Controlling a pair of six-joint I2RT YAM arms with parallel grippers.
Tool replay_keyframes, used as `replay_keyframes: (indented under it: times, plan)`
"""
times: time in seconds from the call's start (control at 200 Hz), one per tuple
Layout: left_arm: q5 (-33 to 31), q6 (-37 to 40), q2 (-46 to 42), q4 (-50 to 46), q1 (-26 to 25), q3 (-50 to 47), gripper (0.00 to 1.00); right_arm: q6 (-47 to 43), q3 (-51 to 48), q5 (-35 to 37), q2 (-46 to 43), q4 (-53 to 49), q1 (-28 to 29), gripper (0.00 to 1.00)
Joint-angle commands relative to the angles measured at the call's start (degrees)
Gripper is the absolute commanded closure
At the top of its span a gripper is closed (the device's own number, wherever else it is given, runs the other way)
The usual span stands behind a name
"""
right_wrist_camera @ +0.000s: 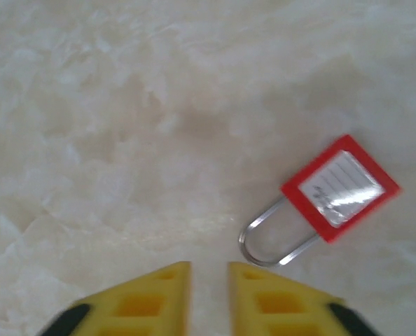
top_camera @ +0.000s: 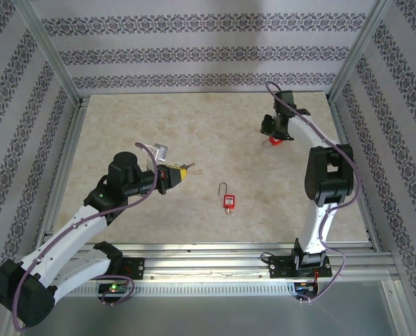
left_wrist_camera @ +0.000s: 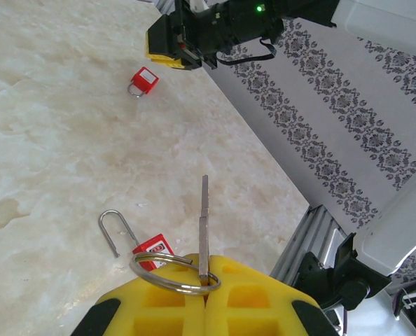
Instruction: Unlock with the key
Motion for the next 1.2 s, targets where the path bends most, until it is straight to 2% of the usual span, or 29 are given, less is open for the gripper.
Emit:
replay_keyframes:
  times: [0.0, 0.19, 0.405, 0.844, 1.034, 1.194]
  plan:
    - [-1.3, 0.4, -1.8, -0.8, -0.4, -0.7, 1.00, -0.4, 4.4, 1.9, 4.1, -3.8, 0.8, 0.86]
    - [-2.7, -0.2, -4.2, -1.9, -0.4, -1.9, 1.00, -0.9, 7.6, 4.7, 9.0, -5.1, 1.2, 0.92]
    - [-4.1, -0.4, -5.5, -2.7, -0.4, -2.6, 1.00, -2.1, 5.2, 5.6, 10.2, -4.2, 1.4, 0.95]
    - [-5.5, -0.2, -5.5, -3.1, -0.3, -2.8, 1.00, -2.5, 0.6, 8.3, 7.8, -6.4, 0.9, 0.93]
    - [-6.0, -0.4, -6.3, -2.6, -0.3, -3.5, 1.00, -3.3, -4.6, 8.0, 4.2, -7.8, -1.1, 0.91]
    - [-6.3, -0.2, -6.3, -2.5, -0.3, -3.4, 1.00, -5.0, -10.6, 11.4, -0.5, -7.0, -3.4, 0.87]
